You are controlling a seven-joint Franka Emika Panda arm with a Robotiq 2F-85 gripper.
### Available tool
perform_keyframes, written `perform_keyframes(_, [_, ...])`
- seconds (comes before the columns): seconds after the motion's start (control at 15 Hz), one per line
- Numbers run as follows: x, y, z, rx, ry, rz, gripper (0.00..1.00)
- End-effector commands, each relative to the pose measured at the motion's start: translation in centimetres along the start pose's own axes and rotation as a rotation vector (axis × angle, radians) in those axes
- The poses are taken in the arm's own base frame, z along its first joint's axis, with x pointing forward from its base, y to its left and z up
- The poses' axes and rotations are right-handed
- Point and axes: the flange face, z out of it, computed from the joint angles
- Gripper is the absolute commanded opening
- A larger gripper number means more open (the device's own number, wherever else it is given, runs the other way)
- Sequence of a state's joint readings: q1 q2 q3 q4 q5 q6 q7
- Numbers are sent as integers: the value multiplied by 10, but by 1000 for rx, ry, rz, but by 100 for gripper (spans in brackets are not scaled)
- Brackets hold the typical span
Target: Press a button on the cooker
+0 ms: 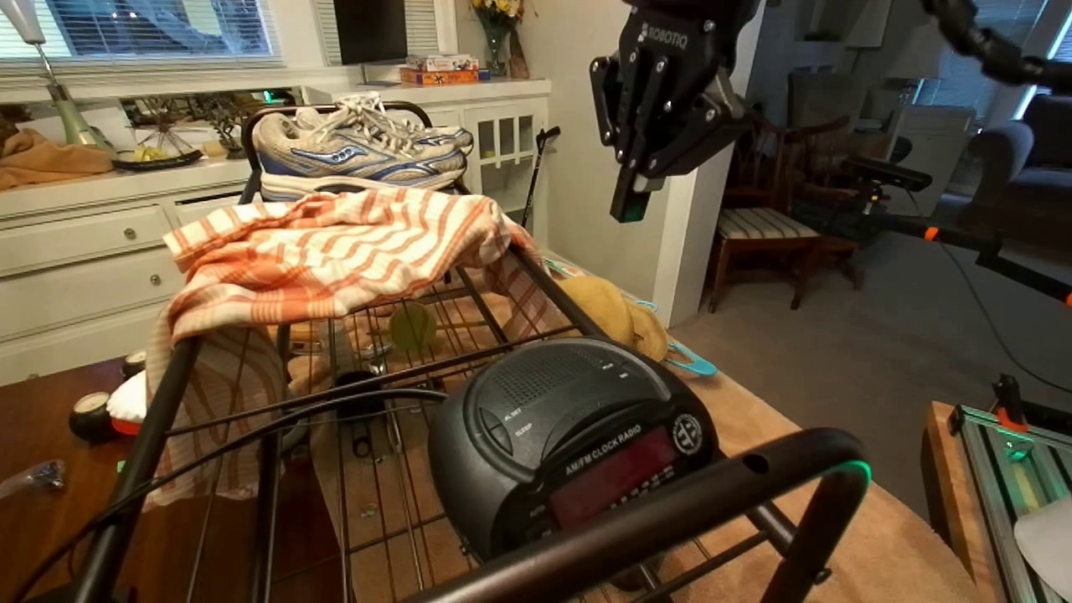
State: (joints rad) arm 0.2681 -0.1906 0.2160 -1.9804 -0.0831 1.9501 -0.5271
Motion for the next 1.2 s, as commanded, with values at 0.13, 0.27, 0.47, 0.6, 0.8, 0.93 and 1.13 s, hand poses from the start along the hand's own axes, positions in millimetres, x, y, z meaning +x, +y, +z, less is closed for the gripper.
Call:
perform_keyframes(0.13, [24, -25, -21, 61, 82, -294, 0])
perform_keyframes(0.27, [30, -32, -19, 94, 101, -369, 0])
perform_keyframes(0.47, [35, -42, -15, 125, 120, -469, 0])
perform_keyframes(0.6, [40, -47, -12, 137, 134, -512, 0])
perform_keyframes(0.8, [46, -55, -5, 156, 145, -540, 0])
perform_keyframes(0.93, [49, -59, 0, 169, 141, -546, 0])
perform_keyframes(1.13, [53, -62, 4, 175, 143, -532, 0])
